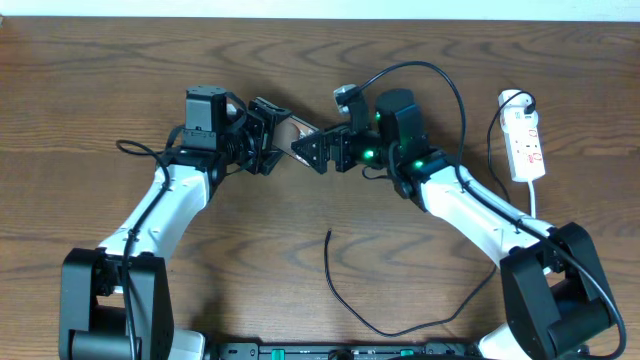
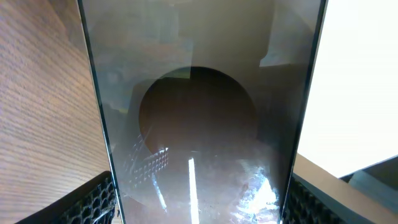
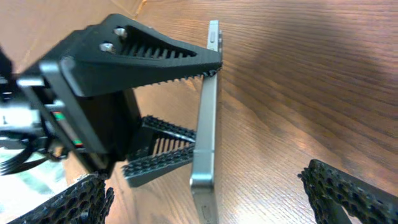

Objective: Plug charger to phone and switch on socket

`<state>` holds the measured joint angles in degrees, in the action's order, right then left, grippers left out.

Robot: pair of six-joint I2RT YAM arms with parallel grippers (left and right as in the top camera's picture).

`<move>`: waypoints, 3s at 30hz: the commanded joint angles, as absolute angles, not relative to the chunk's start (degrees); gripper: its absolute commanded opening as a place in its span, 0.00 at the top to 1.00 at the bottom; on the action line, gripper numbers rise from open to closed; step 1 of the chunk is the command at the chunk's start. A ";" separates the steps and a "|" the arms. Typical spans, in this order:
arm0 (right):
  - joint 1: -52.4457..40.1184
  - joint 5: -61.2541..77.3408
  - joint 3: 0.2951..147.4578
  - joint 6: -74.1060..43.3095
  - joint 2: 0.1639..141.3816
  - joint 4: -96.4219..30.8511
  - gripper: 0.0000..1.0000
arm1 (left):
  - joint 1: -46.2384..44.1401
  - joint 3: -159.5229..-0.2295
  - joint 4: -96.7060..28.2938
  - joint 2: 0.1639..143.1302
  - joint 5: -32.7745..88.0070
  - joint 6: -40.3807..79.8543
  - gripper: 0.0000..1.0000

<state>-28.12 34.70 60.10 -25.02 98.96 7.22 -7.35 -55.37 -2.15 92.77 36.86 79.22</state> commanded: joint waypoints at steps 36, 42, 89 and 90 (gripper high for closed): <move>-32.05 25.61 61.43 -26.15 99.31 6.61 0.33 | -12.58 -56.47 -0.73 91.39 40.58 88.42 0.92; -32.03 25.61 61.43 -26.13 99.33 6.20 0.54 | -12.58 -56.47 -0.73 91.39 39.57 88.40 0.93; -18.96 24.51 61.39 -58.81 99.35 4.97 0.99 | -10.55 -56.47 6.35 91.37 51.11 86.70 0.08; -18.79 24.95 61.39 -62.39 99.35 4.95 0.99 | -10.15 -56.47 6.59 91.39 51.29 86.67 0.08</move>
